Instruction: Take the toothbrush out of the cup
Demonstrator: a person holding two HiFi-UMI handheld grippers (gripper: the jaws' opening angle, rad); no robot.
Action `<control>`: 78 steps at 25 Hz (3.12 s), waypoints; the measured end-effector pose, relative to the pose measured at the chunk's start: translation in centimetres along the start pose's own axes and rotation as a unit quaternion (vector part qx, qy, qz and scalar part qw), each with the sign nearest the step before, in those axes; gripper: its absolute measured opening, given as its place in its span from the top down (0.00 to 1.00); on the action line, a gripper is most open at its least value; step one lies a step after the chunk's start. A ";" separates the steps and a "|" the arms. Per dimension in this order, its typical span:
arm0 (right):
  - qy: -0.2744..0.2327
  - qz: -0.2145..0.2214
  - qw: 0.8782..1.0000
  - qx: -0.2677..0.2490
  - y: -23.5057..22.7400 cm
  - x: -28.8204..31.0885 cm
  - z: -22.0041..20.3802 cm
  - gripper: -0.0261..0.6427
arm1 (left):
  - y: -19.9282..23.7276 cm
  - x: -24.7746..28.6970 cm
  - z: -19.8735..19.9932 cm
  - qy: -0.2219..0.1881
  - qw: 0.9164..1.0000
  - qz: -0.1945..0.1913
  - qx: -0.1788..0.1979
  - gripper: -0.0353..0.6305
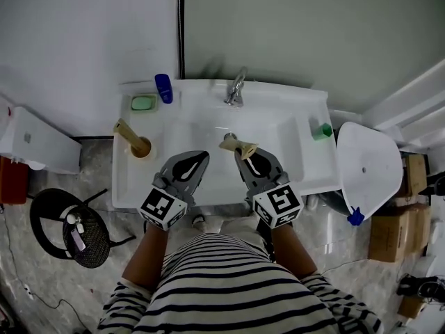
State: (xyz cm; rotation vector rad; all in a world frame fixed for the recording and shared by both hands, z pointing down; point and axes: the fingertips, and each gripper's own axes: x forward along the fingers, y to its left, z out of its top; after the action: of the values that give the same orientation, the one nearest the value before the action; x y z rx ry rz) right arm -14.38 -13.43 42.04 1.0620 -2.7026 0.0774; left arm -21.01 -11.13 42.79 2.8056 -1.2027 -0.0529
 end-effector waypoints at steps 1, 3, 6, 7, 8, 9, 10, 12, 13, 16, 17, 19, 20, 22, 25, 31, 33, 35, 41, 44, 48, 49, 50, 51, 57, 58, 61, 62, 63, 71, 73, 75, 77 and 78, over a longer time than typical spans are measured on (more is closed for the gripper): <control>0.000 -0.001 1.000 -0.001 0.4 0.1 0.1 0.91 | 0.0 -0.3 -0.1 -0.001 1.000 -0.002 -0.003 0.94; -0.001 -0.003 1.000 -0.003 1.2 0.1 0.4 0.91 | 0.0 -0.8 -0.1 -0.001 1.000 -0.006 -0.006 0.94; 0.000 0.004 1.000 -0.007 2.3 0.2 0.7 0.91 | -0.1 -1.2 0.1 -0.006 1.000 -0.006 -0.005 0.94; 0.002 0.007 1.000 -0.009 2.5 0.2 0.7 0.91 | 0.0 -1.3 0.2 -0.008 1.000 -0.002 -0.004 0.94; 0.004 0.011 1.000 -0.011 2.8 0.3 0.7 0.91 | 0.1 -1.4 0.3 -0.011 1.000 0.002 -0.003 0.94; 0.005 0.014 1.000 -0.012 3.0 0.3 0.6 0.91 | 0.3 -1.6 0.3 -0.012 1.000 0.006 -0.002 0.94; 0.005 0.018 1.000 -0.012 3.2 0.4 0.6 0.91 | 0.5 -1.7 0.2 -0.013 1.000 0.011 -0.003 0.94; 0.004 0.024 1.000 -0.013 3.6 0.7 0.6 0.91 | 0.8 -2.1 0.1 -0.013 1.000 0.020 -0.007 0.94; 0.003 0.028 1.000 -0.013 3.8 0.9 0.6 0.91 | 1.0 -2.4 0.0 -0.014 1.000 0.024 -0.009 0.94; 0.000 0.044 0.999 -0.013 4.7 1.5 0.8 0.91 | 1.4 -3.4 -0.2 -0.011 0.999 0.037 -0.012 0.94; -0.001 0.049 0.999 -0.013 5.0 1.8 0.8 0.91 | 1.6 -3.7 -0.3 -0.010 0.999 0.042 -0.012 0.94; -0.002 0.061 0.998 -0.015 5.7 2.3 0.9 0.91 | 2.1 -4.5 -0.4 -0.007 0.999 0.053 -0.010 0.94; -0.003 0.066 0.998 -0.016 6.0 2.5 0.9 0.91 | 2.4 -4.8 -0.5 -0.005 0.998 0.058 -0.008 0.94; -0.004 0.076 0.997 -0.018 6.6 3.0 1.0 0.91 | 2.8 -5.4 -0.6 -0.003 0.998 0.066 -0.004 0.94; -0.003 0.091 0.996 -0.021 7.6 3.7 0.9 0.91 | 3.4 -6.4 -0.7 -0.003 0.997 0.076 -0.002 0.93; 0.001 0.110 0.994 -0.025 9.1 5.2 0.5 0.91 | 5.1 -8.6 -1.6 0.009 0.996 0.092 -0.016 0.86; 0.004 0.114 0.993 -0.026 9.4 5.6 0.2 0.91 | 5.9 -9.3 -2.1 0.020 0.995 0.102 -0.014 0.81; 0.009 0.116 0.993 -0.026 9.5 5.9 -0.2 0.91 | 6.9 -9.9 -2.7 0.030 0.993 0.117 -0.012 0.77; 0.021 0.118 0.992 -0.027 9.1 6.7 -1.2 0.91 | 10.1 -11.3 -4.1 0.047 0.986 0.162 -0.014 0.74; 0.026 0.117 0.992 -0.027 8.6 7.2 -1.4 0.91 | 11.1 -11.2 -4.4 0.047 0.985 0.168 -0.020 0.74; 0.029 0.119 0.992 -0.028 8.4 7.7 -1.6 0.91 | 12.1 -11.4 -4.9 0.051 0.983 0.176 -0.025 0.73; 0.030 0.120 0.992 -0.029 8.5 7.8 -1.7 0.91 | 12.4 -11.5 -5.0 0.053 0.982 0.181 -0.025 0.71; 0.031 0.121 0.992 -0.030 8.5 7.9 -1.7 0.91 | 12.7 -11.6 -5.2 0.056 0.980 0.187 -0.025 0.70; 0.031 0.122 0.992 -0.030 8.5 8.1 -1.7 0.91 | 13.0 -11.8 -5.4 0.059 0.979 0.193 -0.025 0.70; 0.032 0.127 0.991 -0.031 8.5 8.6 -1.7 0.91 | 15.4 -12.8 -6.9 0.081 0.971 0.225 -0.028 0.66; 0.033 0.127 0.991 -0.031 8.4 8.7 -1.8 0.91 | 15.9 -13.0 -7.1 0.084 0.969 0.230 -0.029 0.65; 0.036 0.127 0.991 -0.031 8.2 8.7 -2.0 0.91 | 17.1 -13.4 -7.8 0.092 0.965 0.241 -0.034 0.65; 0.037 0.127 0.991 -0.031 8.2 8.7 -2.0 0.91 | 17.4 -13.5 -8.0 0.095 0.965 0.243 -0.037 0.65; 0.039 0.127 0.991 -0.031 8.1 8.8 -2.1 0.91 | 17.8 -13.5 -8.3 0.097 0.964 0.245 -0.040 0.65; 0.045 0.123 0.991 -0.029 7.6 8.5 -2.6 0.91 | 20.3 -14.4 -10.4 0.129 0.951 0.275 -0.053 0.62; 0.046 0.121 0.991 -0.029 7.4 8.5 -2.6 0.91 | 20.9 -14.2 -11.3 0.141 0.950 0.272 -0.067 0.62; 0.048 0.119 0.991 -0.029 7.3 8.5 -2.7 0.91 | 21.5 -13.9 -12.2 0.154 0.949 0.264 -0.081 0.62; 0.047 0.119 0.991 -0.029 7.3 8.5 -2.7 0.91 | 22.0 -13.7 -12.9 0.167 0.947 0.260 -0.089 0.62; 0.047 0.119 0.991 -0.029 7.4 8.5 -2.7 0.91 | 22.3 -13.8 -13.1 0.172 0.946 0.260 -0.093 0.62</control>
State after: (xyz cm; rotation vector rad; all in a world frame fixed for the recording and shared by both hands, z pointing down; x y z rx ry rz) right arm -24.85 -13.25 46.94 0.6986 -2.7145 0.0872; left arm -45.69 -15.58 57.95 2.1386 -1.6824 0.3267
